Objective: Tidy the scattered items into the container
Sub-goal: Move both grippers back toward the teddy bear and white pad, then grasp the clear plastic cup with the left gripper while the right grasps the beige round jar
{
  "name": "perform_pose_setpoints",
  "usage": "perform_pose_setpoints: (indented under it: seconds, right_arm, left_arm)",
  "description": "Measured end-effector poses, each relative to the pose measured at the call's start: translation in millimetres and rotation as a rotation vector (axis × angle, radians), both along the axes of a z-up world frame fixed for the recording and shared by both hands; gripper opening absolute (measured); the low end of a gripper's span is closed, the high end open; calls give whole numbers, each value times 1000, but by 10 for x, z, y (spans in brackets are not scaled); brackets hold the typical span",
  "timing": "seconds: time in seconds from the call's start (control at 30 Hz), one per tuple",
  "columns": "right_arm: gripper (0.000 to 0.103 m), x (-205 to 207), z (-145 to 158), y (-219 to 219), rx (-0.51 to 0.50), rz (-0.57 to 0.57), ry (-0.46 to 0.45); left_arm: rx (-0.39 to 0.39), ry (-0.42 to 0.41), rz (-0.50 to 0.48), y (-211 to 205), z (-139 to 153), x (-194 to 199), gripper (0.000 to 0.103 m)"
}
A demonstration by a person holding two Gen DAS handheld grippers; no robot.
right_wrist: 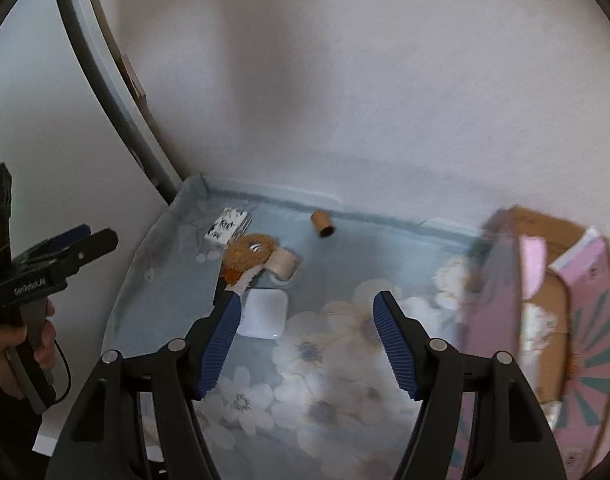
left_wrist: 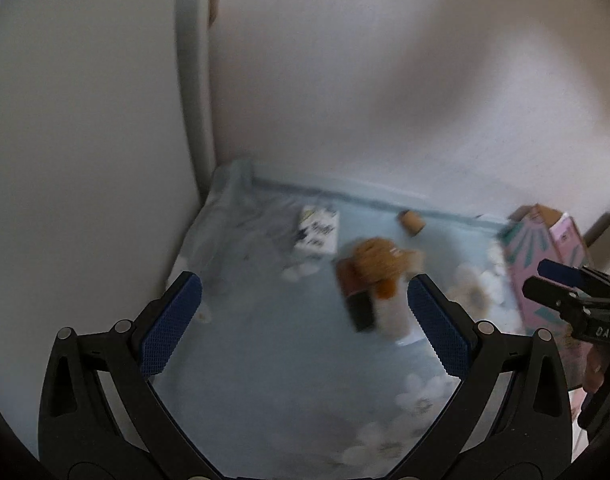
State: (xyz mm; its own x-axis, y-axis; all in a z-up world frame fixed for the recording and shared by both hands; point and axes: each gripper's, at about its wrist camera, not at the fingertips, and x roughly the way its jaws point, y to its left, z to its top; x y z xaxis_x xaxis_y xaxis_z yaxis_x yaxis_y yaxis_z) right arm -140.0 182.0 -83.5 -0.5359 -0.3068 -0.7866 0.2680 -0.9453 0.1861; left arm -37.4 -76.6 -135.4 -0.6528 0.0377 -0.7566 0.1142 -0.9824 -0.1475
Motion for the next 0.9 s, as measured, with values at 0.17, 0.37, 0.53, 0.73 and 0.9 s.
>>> perform_pose_setpoints:
  seconds: [0.17, 0.37, 0.53, 0.73, 0.9]
  right_arm:
    - [64, -216, -368, -184, 6, 15, -32]
    - [64, -417, -734, -308, 25, 18, -59]
    - [64, -549, -940, -347, 23, 24, -78]
    - [64, -726, -1070, -435, 36, 49, -69]
    - [64, -791, -1121, -515, 29, 72, -69]
  left_arm:
    - [-4, -18, 9, -90, -409, -78, 98]
    - [29, -53, 72, -132, -807, -328, 89]
    - [20, -64, 97, -166, -991, -601, 89]
    - [34, -65, 139, -272, -1128, -790, 73]
    - [0, -46, 144, -254, -1121, -808, 63]
